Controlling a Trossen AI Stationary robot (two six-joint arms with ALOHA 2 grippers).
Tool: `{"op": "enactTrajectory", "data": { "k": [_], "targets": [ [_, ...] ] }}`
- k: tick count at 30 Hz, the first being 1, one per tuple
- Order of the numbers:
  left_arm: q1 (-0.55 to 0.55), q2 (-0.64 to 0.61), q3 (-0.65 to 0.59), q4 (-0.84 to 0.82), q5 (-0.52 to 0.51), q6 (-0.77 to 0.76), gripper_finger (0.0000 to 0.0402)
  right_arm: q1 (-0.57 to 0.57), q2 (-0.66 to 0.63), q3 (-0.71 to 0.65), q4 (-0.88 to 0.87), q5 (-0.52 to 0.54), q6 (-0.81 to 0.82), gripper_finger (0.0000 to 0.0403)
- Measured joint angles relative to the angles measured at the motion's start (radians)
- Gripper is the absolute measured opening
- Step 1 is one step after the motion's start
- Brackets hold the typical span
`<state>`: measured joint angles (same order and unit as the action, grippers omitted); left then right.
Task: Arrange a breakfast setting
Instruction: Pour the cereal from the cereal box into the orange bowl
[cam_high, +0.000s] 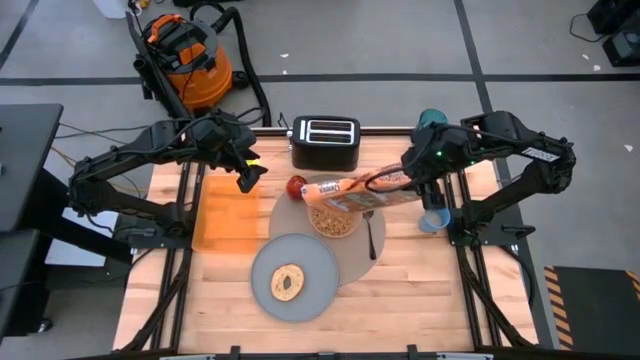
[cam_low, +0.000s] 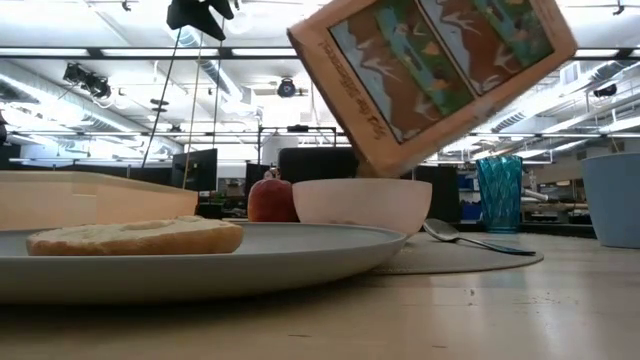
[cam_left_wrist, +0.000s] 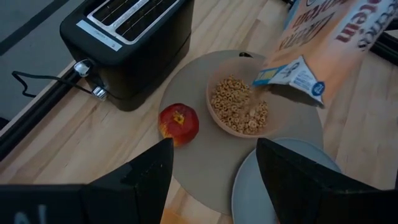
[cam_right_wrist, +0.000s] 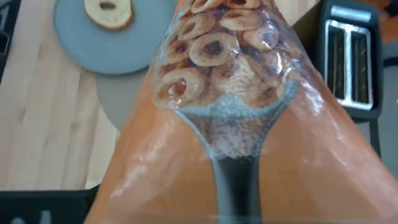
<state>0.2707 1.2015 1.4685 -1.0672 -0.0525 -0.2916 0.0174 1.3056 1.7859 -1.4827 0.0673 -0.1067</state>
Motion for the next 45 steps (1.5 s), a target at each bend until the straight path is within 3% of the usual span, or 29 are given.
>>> {"op": "enactTrajectory", "data": {
  "k": [5,13,20,29,45],
  "targets": [
    [0.0,0.0,0.0,0.0,0.0,-0.003,0.0238,0.0,0.009,0.0,-0.067,-0.032,0.021,0.0222],
    [0.0,0.0,0.0,0.0,0.0,-0.004,0.0238,0.0,0.045,-0.001,-0.036,-0.009,0.003,0.0222],
    [0.0,0.0,0.0,0.0,0.0,-0.004,0.0238,-0.001,0.128,-0.004,0.062,0.07,-0.046,0.0222],
    [0.0,-0.02,-0.001,-0.011,0.0,0.002,0.0238,-0.001,0.192,-0.004,0.12,0.063,-0.054,0.0222],
    [0.0,-0.078,0.0,0.023,0.0,-0.006,0.0238,-0.012,0.062,-0.003,0.008,0.042,0.033,0.0222]
  ]
}}
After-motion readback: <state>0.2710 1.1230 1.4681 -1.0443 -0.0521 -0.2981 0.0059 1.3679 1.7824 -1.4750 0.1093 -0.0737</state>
